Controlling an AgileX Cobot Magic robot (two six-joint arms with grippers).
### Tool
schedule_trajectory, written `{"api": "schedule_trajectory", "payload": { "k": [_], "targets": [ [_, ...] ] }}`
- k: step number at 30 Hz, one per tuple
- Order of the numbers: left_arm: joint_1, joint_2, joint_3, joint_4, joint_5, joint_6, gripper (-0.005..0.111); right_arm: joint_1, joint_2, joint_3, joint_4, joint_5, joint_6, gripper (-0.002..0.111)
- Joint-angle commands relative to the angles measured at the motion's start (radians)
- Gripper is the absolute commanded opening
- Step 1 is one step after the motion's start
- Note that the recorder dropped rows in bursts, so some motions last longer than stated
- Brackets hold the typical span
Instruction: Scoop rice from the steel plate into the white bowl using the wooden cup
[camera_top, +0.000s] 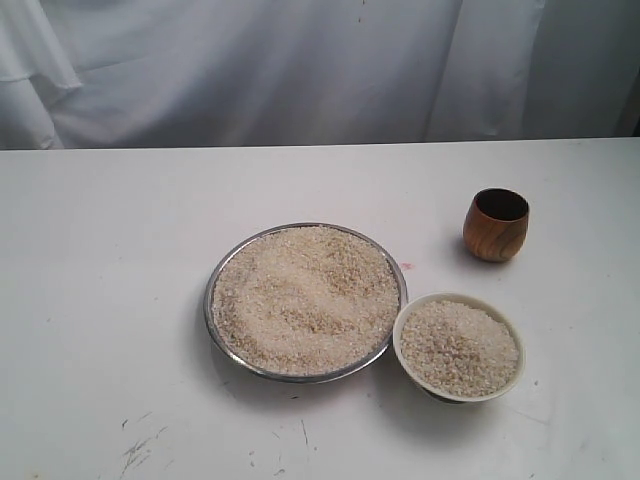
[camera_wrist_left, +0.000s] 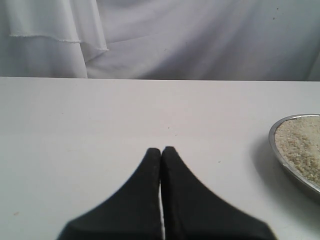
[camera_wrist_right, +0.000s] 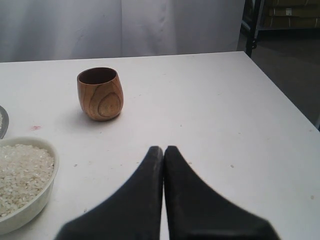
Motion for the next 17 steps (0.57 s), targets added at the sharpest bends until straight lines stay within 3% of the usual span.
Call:
{"api": "schedule_trajectory", "payload": {
  "k": [1, 17],
  "targets": [
    [-0.002, -0.005, 0.005, -0.001, -0.006, -0.003, 0.000, 0.004, -0.006, 0.003, -0.009, 0.001, -0.003, 0.000],
    [-0.002, -0.005, 0.005, -0.001, -0.006, -0.003, 0.000, 0.004, -0.006, 0.003, 0.001, 0.001, -0.003, 0.000]
  ]
}}
